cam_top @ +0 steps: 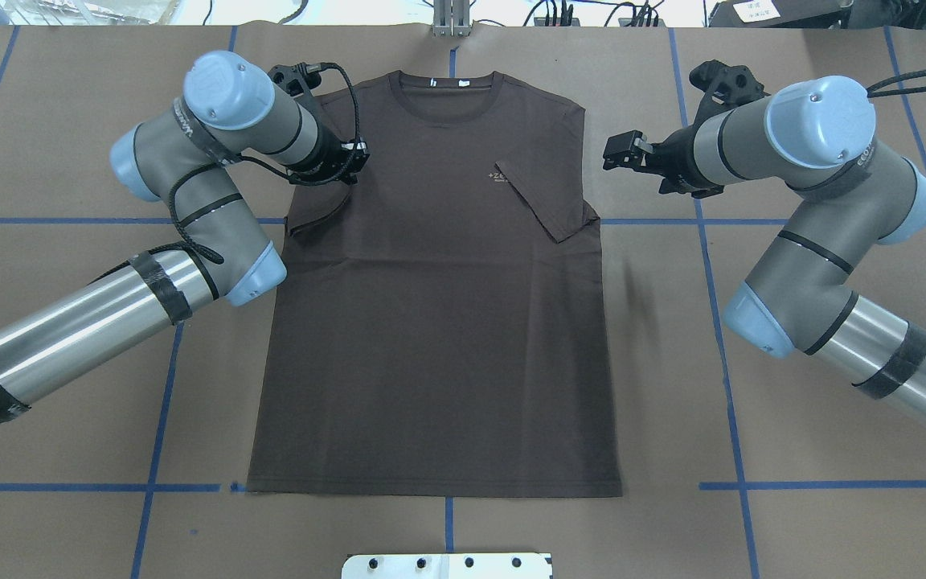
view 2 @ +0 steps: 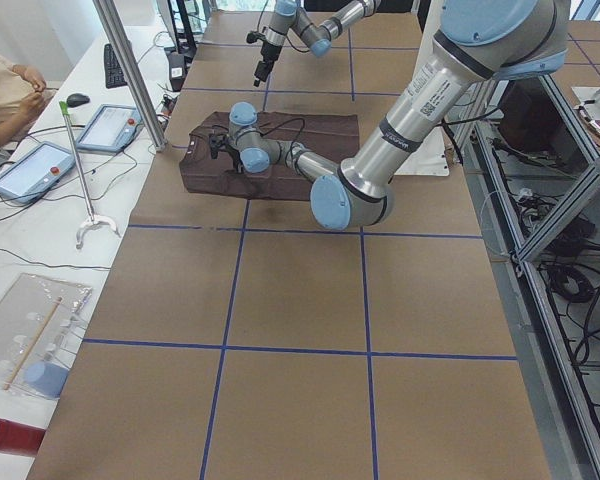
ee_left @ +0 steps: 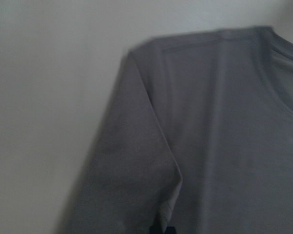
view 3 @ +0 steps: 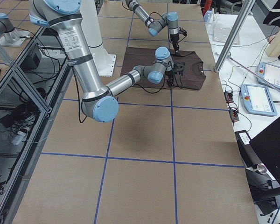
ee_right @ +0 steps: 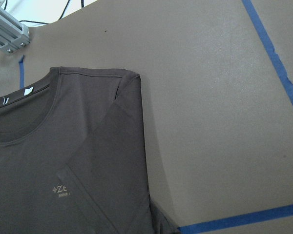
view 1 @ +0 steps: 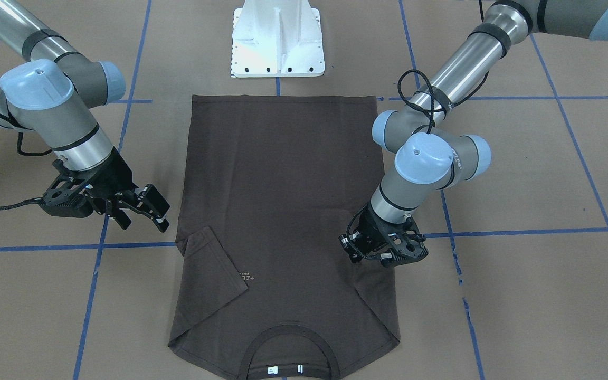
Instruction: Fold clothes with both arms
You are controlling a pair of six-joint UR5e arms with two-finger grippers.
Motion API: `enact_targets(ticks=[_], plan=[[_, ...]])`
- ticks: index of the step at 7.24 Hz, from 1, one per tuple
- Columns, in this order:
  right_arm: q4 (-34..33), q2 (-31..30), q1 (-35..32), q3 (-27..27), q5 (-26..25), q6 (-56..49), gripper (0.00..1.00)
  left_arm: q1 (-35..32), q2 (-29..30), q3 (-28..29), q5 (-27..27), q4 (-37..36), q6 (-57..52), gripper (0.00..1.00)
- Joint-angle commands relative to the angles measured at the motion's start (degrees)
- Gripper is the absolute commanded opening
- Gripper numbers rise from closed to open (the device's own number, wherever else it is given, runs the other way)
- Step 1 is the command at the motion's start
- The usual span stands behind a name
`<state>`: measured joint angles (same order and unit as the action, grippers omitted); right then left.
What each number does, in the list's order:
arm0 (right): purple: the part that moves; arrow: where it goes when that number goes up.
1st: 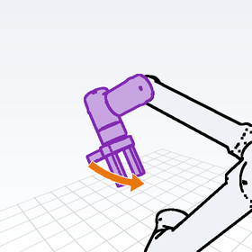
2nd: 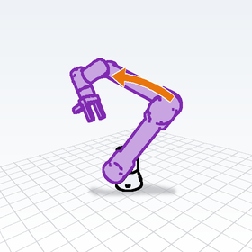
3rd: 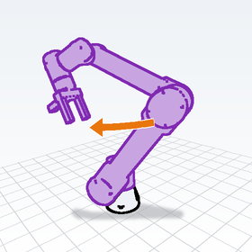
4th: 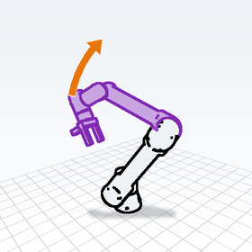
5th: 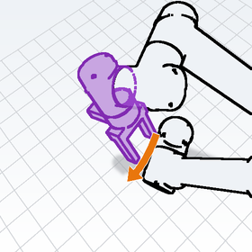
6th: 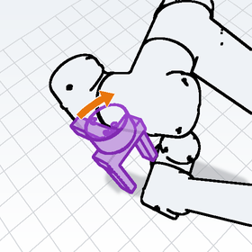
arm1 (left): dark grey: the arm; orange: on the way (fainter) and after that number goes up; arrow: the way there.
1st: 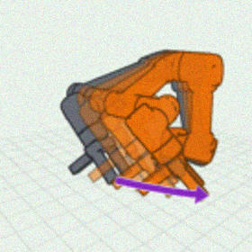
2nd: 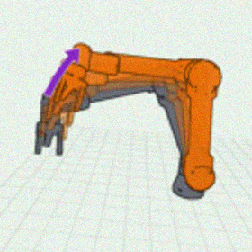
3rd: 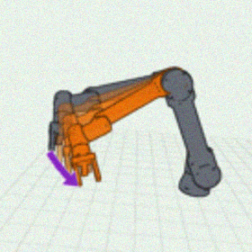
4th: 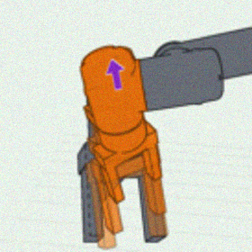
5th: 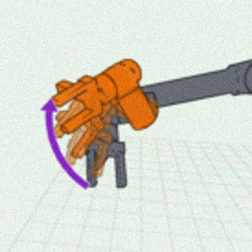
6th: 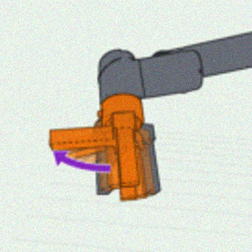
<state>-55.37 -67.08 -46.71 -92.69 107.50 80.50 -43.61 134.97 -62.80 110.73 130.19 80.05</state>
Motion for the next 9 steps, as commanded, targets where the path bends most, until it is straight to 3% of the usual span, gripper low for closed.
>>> enact_targets(ticks=[1, 2, 3, 4, 6, 7, 8, 9], plan=[[0.0, 0.19, 0.04, -0.2, -0.18, 0.53, 1.0, 0.46, 1.95, 1.2, -1.22, 1.12, 2.74, 0.74], [-0.7, -0.07, 0.47, -3.51, -0.36, 2.19, 1.0, 2.72, 1.09, -2.29, -1.13, 0.86, 5.88, 0.85], [-1.66, -2.68, 3.26, -9.2, -0.54, 9.52, 1.0, 3.79, -2.48, -9.89, -0.69, 0.86, 9.13, 0.85], [-2.89, -6.97, 9.38, -15.96, -4.63, 15.51, 1.0, 6.67, -5.56, -18.58, -0.77, 0.33, 11.34, 0.85], [-20.37, -10.26, 22.82, -28.98, -11.85, 25.97, 0.98, 7.14, -11.36, -28.21, -0.69, 0.33, 11.54, 0.85], [-24.04, -12.61, 32.2, -32.78, -21.1, 30.9, 0.97, 7.14, -12.18, -29.03, -0.69, 0.33, 11.1, 0.85], [-25.73, -15.25, 39.95, -32.99, -29.54, 36.6, 0.93, 6.7, -12.45, -29.04, -0.86, 0.33, 10.92, 0.85], [-26.62, -15.8, 43.77, -34.12, -31.19, 40.49, 0.92, 6.26, -12.63, -28.95, -0.86, 0.33, 10.92, 0.84]])
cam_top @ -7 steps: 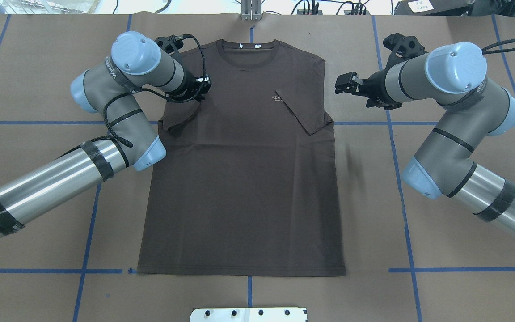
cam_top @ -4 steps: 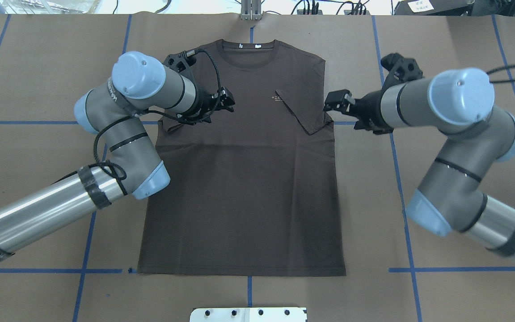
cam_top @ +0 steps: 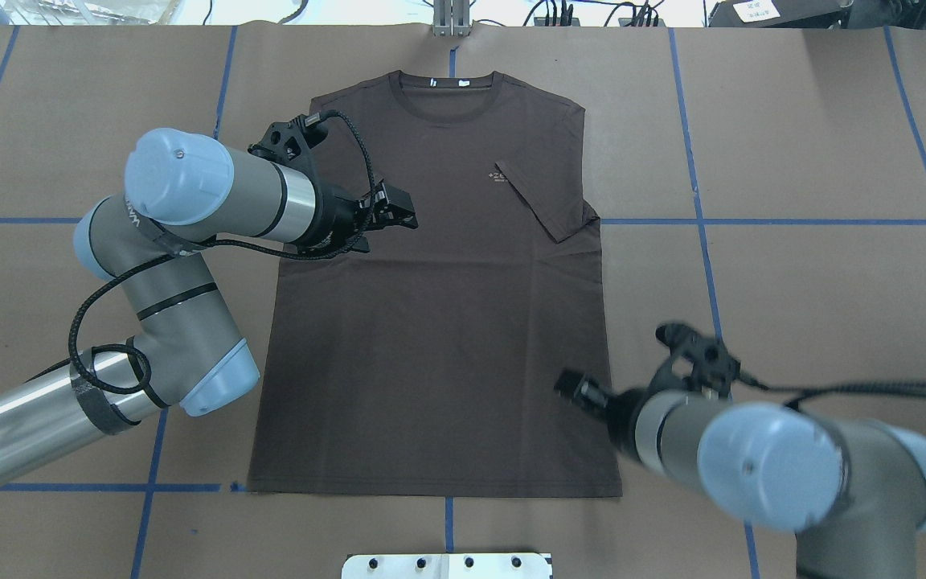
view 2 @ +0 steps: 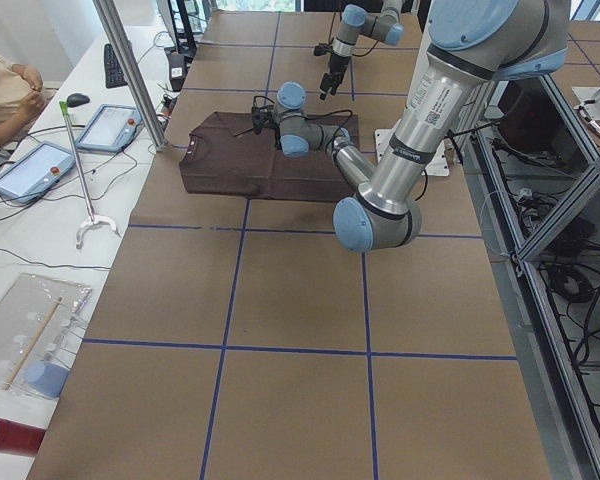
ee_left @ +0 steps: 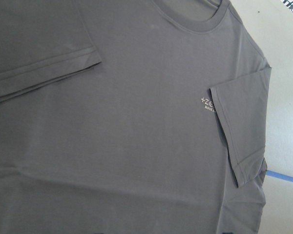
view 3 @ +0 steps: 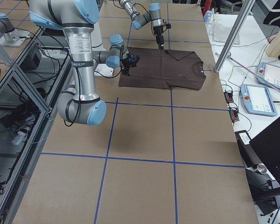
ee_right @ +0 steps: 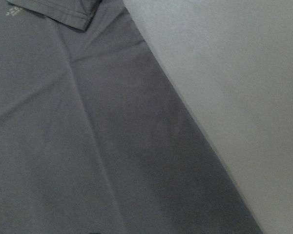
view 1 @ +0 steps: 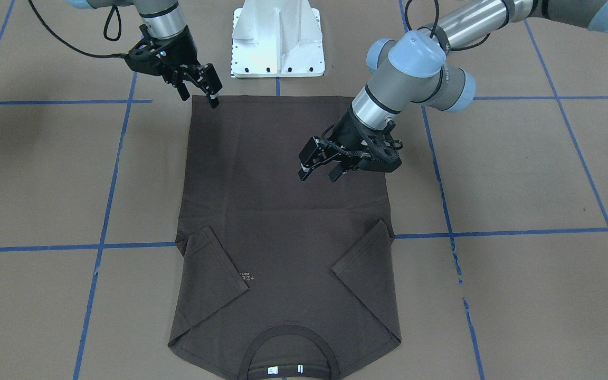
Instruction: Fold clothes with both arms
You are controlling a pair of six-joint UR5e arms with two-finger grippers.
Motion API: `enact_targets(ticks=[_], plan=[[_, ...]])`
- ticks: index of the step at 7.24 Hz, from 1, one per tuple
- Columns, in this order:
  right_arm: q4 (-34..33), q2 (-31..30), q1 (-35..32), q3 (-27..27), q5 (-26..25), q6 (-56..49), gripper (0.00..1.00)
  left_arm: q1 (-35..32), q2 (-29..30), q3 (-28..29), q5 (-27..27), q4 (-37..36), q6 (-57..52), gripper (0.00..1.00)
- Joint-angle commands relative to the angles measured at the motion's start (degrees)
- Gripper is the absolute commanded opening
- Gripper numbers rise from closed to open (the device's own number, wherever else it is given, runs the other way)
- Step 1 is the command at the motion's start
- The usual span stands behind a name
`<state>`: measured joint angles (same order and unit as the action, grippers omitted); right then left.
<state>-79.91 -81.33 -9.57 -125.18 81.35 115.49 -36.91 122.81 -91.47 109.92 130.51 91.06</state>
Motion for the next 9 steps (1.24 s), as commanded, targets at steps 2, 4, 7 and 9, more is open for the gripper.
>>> enact_targets(ticks=[2, 4, 7, 9], plan=[[-4.54, -3.57, 8.78, -1.56, -5.32, 9.56, 0.91, -0.62, -0.38, -0.29, -0.41, 0.0, -0.27, 0.84], [-4.29, -2.96, 8.96, 2.55, -6.03, 13.44, 0.86, -0.62, -0.47, 0.06, -0.5, 0.0, -0.18, 0.84], [-4.02, -1.12, 9.23, 4.34, -5.77, 16.26, 0.7, -0.71, -0.38, -0.2, -1.37, -0.09, -0.09, 0.84], [-4.11, -1.46, 9.22, 4.77, -5.76, 16.17, 0.51, -0.8, -0.47, -0.29, -1.46, -0.09, -0.09, 0.84]])
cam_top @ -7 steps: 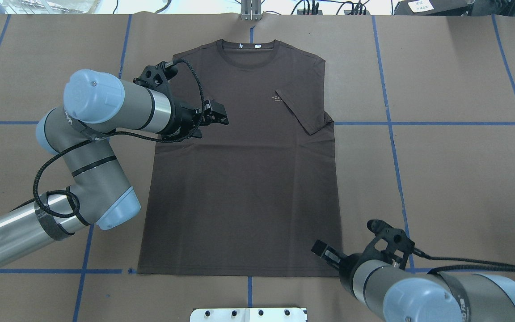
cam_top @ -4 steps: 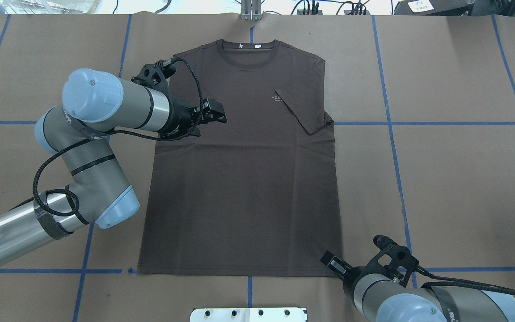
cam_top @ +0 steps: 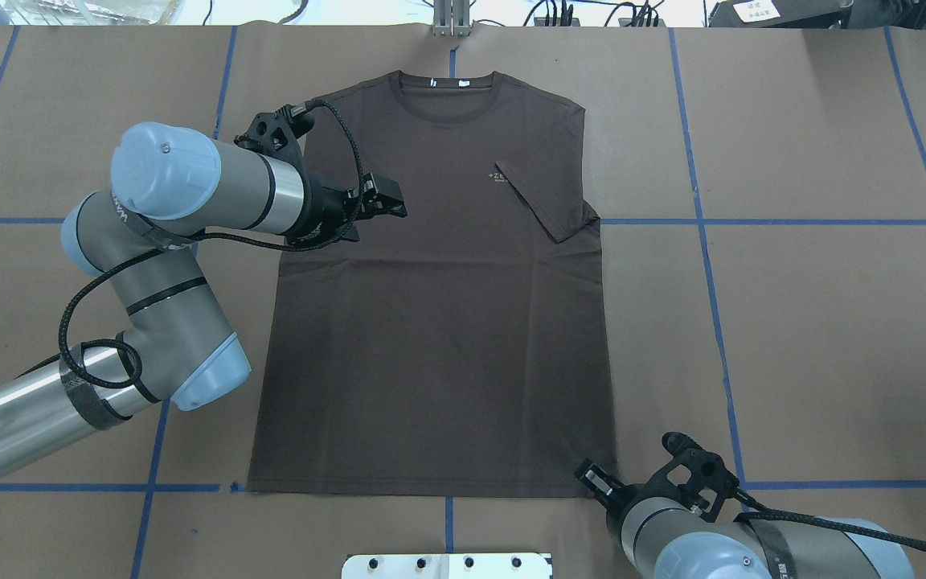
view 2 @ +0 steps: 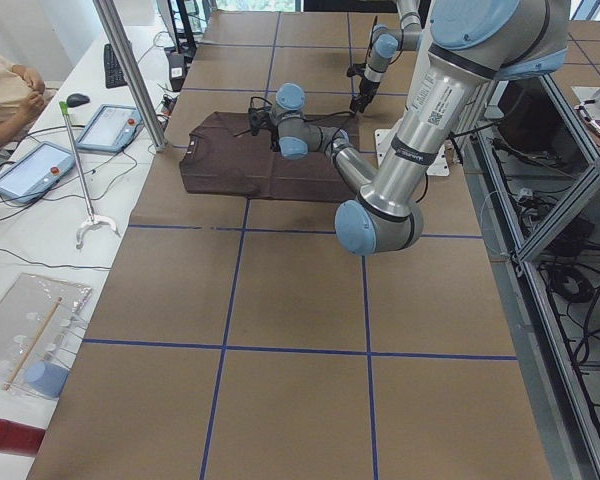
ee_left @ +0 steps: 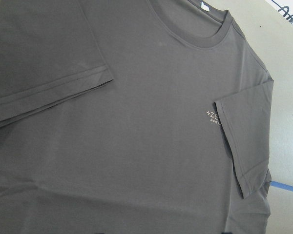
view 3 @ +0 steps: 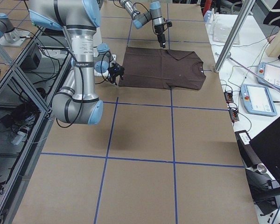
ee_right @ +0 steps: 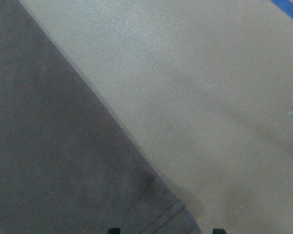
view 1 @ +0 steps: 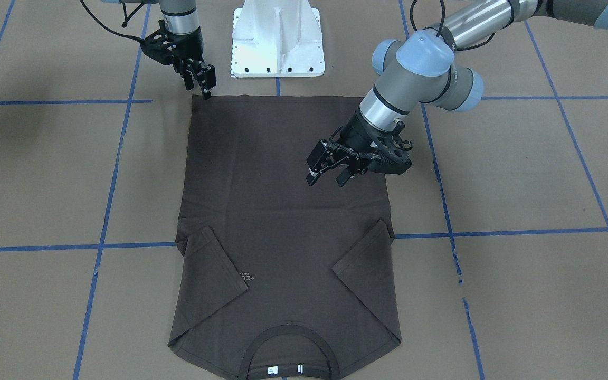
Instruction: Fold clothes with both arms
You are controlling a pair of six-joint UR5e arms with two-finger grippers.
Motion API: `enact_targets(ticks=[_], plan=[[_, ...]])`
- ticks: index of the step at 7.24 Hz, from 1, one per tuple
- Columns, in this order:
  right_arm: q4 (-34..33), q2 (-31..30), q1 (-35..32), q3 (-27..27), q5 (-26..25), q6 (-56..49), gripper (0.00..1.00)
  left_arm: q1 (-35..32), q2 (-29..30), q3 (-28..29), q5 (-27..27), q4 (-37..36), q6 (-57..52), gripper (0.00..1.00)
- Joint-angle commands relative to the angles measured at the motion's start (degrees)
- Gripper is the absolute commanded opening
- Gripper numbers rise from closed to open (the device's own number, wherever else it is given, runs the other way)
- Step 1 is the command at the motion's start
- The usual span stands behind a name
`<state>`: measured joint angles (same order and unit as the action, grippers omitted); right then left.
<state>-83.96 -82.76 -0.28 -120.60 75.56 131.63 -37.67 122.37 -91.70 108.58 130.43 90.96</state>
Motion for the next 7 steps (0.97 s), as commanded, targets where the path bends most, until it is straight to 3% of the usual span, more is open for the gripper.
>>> enact_targets(ticks=[1, 4, 5, 6, 7], plan=[[-0.07, -0.29, -0.16, 0.71, -0.06, -0.15, 0.51, -0.03, -0.02, -0.06, -0.21, 0.0, 0.01, 0.84], [-0.24, -0.12, -0.51, 1.33, -0.24, -0.41, 0.51, -0.73, -0.11, -0.15, -0.13, -0.09, 0.01, 0.84], [-0.24, -0.03, -0.69, 1.51, -0.15, -0.41, 0.41, -0.74, -0.2, -0.15, -0.13, -0.09, 0.01, 0.84], [-0.24, -0.03, -0.69, 1.6, -0.15, -0.41, 0.1, -0.74, -0.2, -0.06, -0.13, -0.09, 0.01, 0.84], [-0.24, -0.12, -0.78, 1.43, 0.11, -0.59, 0.0, -0.74, -0.2, -0.14, -0.13, -0.09, 0.01, 0.84]])
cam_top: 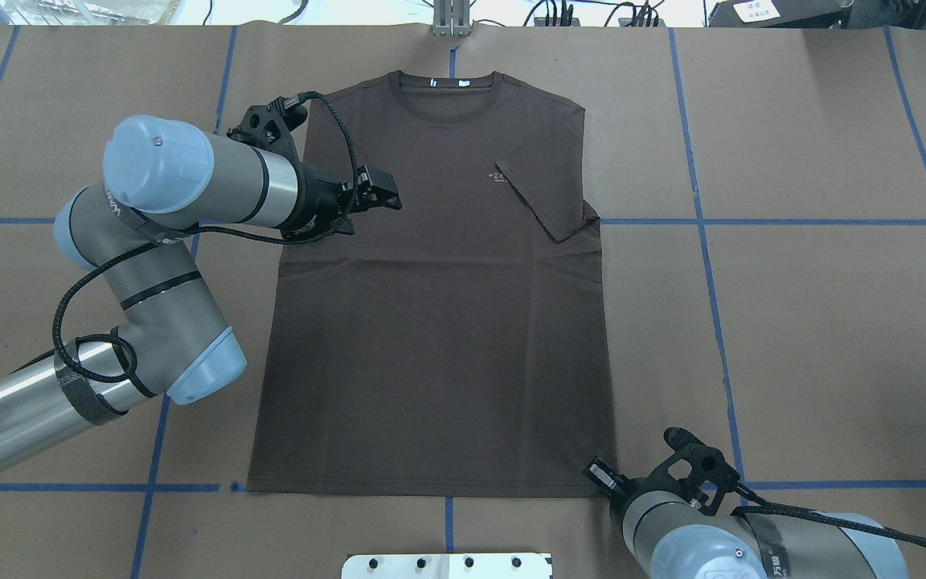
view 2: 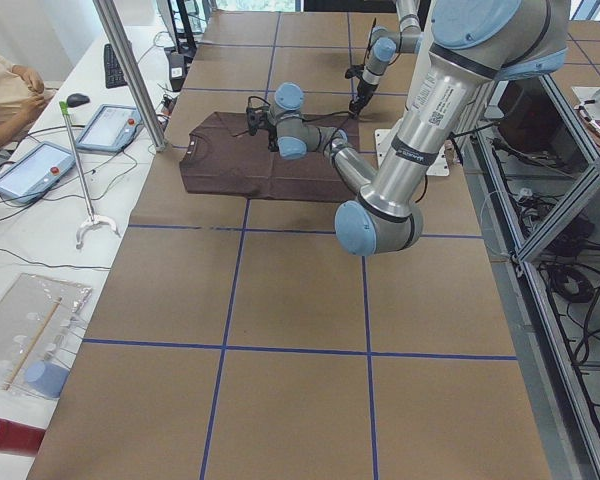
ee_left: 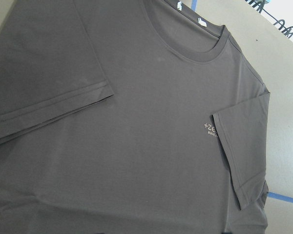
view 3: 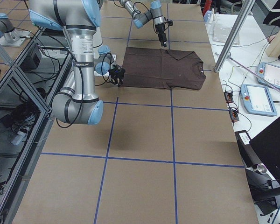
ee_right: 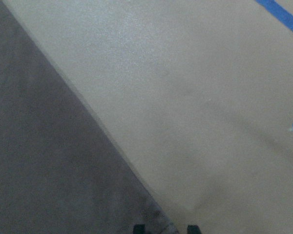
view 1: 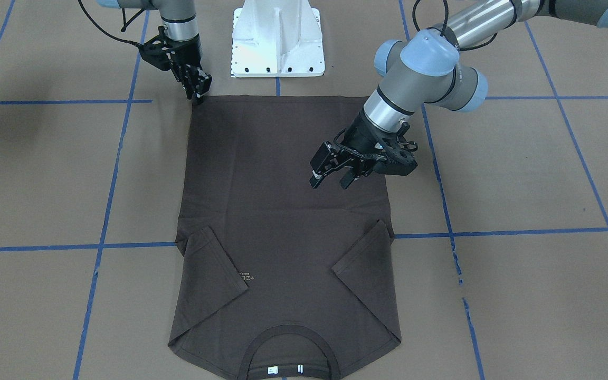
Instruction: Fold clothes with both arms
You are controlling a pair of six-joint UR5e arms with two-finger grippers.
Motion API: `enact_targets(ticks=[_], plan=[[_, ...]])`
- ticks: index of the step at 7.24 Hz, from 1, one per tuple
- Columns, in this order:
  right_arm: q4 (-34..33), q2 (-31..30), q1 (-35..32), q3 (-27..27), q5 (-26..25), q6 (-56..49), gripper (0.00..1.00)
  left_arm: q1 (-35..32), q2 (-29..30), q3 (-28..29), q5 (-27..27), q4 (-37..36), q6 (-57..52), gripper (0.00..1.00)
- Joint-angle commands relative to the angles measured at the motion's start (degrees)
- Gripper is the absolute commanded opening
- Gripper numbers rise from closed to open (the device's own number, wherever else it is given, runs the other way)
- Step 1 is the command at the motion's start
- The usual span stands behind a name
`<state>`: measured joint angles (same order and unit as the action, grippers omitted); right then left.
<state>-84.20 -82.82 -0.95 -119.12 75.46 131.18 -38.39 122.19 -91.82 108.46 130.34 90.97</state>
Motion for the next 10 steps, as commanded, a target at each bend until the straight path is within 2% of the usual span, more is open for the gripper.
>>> enact_targets(ticks=[1, 3, 4, 5, 6, 7, 8, 9, 10], plan=[[-0.09, -0.06, -0.19, -0.23, 0.3, -0.31, 0.0, -0.1, -0.19, -0.12, 0.09, 0.0, 0.0, 0.84], [-0.09, 0.12, -0.63, -0.59, 0.39, -0.49, 0.0, -0.37, -5.18, -5.8, -0.17, -1.74, 0.53, 0.84], [-0.09, -0.06, -1.15, -1.55, 0.39, -0.49, 0.0, 0.94, -7.73, -10.18, -3.57, -5.24, 0.79, 0.84], [-0.26, -0.41, -2.03, -3.56, 0.65, -0.75, 0.0, 8.08, -13.15, -18.14, -10.56, -12.85, 1.75, 0.84], [-0.27, -0.5, -2.91, -4.53, 1.09, -1.71, 0.0, 14.59, -17.9, -25.1, -15.42, -16.66, 3.06, 0.84], [-0.27, -0.41, -3.0, -4.54, 1.18, -2.33, 0.0, 16.57, -25.0, -27.08, -15.38, -16.35, 4.56, 0.84], [-0.27, -0.41, -3.09, -4.54, 1.27, -2.42, 0.0, 18.6, -27.42, -26.75, -15.73, -16.18, 5.7, 0.84], [-0.27, -0.5, -3.09, -4.54, 1.18, -2.51, 0.0, 21.31, -28.66, -26.05, -15.82, -16.09, 11.89, 0.78], [-0.35, -0.41, -3.09, -4.54, 1.18, -2.69, 0.0, 23.17, -28.67, -26.05, -15.91, -16.43, 12.91, 0.78]])
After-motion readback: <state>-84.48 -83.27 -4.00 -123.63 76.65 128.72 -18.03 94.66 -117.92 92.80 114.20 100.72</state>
